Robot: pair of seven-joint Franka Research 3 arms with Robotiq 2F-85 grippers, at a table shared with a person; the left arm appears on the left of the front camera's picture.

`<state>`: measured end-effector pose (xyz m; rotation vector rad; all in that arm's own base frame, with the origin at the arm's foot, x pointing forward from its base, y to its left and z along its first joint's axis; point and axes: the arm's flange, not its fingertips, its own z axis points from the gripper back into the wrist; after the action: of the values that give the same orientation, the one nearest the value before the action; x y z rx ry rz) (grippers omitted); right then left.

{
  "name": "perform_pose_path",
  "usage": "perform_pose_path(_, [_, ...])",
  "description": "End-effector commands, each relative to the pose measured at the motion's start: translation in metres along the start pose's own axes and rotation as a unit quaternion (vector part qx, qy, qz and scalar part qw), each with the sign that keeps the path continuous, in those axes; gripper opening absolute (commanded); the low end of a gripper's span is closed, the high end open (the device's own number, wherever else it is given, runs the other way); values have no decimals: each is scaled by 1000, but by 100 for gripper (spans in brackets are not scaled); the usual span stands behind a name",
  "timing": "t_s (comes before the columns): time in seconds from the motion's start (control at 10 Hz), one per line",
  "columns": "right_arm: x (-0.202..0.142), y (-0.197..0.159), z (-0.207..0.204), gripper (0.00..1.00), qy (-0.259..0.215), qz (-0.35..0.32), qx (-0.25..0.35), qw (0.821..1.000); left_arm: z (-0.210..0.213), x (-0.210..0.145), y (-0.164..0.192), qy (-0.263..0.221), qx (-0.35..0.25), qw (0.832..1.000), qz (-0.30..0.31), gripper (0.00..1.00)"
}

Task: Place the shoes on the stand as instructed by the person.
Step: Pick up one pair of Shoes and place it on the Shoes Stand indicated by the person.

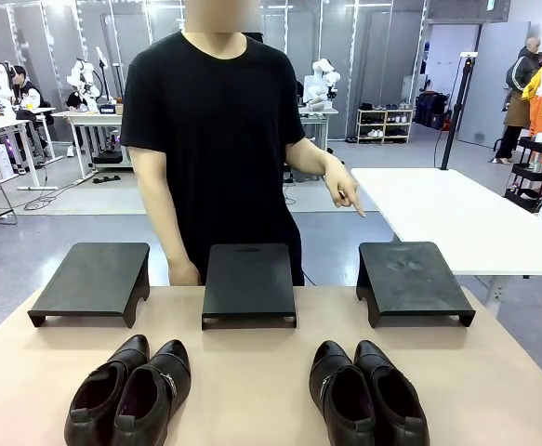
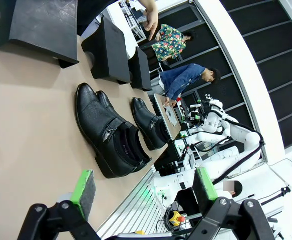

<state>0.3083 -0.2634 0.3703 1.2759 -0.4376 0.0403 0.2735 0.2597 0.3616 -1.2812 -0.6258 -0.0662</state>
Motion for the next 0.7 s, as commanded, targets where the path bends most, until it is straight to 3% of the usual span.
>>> perform_pose_path(0.0, [-1, 0, 1, 100, 3, -1, -1, 1000, 2, -1, 0, -2, -1, 1000, -1, 100])
perform_pose_path(0.2, [0, 0, 0, 100, 0, 0, 0, 1000, 2, -1, 0, -2, -1, 1000, -1, 100])
perform_pose_path(0.6, [-17, 74, -35, 100, 71, 33, -81, 994, 2, -1, 0, -2, -1, 1000, -1, 100])
